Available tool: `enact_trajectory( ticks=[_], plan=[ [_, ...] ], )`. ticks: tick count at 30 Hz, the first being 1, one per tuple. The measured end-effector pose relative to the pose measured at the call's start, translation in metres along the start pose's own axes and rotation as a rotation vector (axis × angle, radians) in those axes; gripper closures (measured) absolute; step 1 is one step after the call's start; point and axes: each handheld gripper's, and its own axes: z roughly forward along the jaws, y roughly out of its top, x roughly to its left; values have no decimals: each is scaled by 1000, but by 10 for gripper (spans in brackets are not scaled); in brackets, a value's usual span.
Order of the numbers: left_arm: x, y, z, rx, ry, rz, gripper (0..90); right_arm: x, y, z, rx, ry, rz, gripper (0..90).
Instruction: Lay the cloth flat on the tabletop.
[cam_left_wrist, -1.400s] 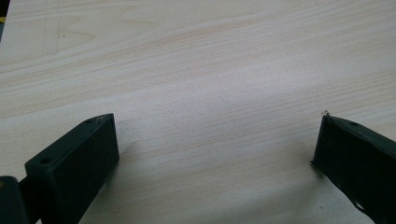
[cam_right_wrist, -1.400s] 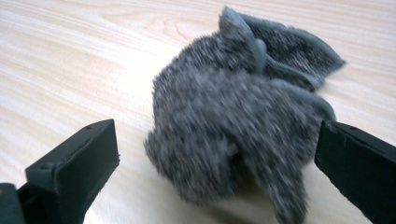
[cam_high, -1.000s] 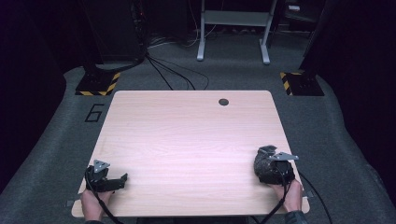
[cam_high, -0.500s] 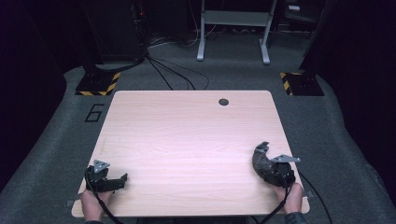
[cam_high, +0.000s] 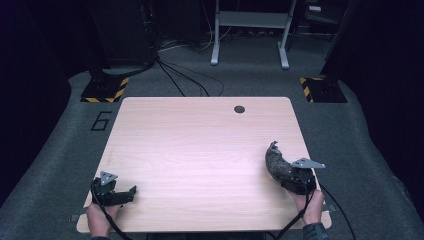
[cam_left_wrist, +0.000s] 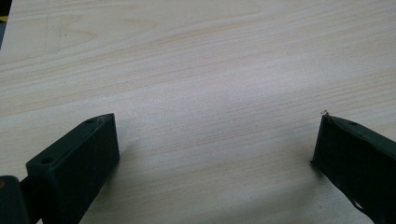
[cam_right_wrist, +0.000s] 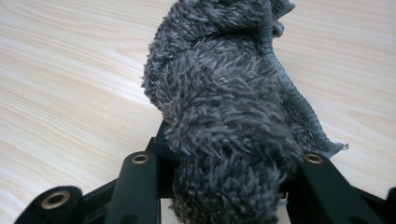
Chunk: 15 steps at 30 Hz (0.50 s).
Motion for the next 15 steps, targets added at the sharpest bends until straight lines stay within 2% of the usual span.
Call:
enact_trajectory(
  ticks=[4,6,12,15],
  plan=[
    [0,0,0,0,0,0,1,7,7,0,-8,11,-11,588],
    [0,0,0,0,0,0,1,15,15,-1,-17,23,-39,588],
    [0,0,0,0,0,0,2,27,28,-1,-34,51,-74,588],
    [0,0,0,0,0,-1,2,39,38,0,-45,77,-103,588]
  ],
)
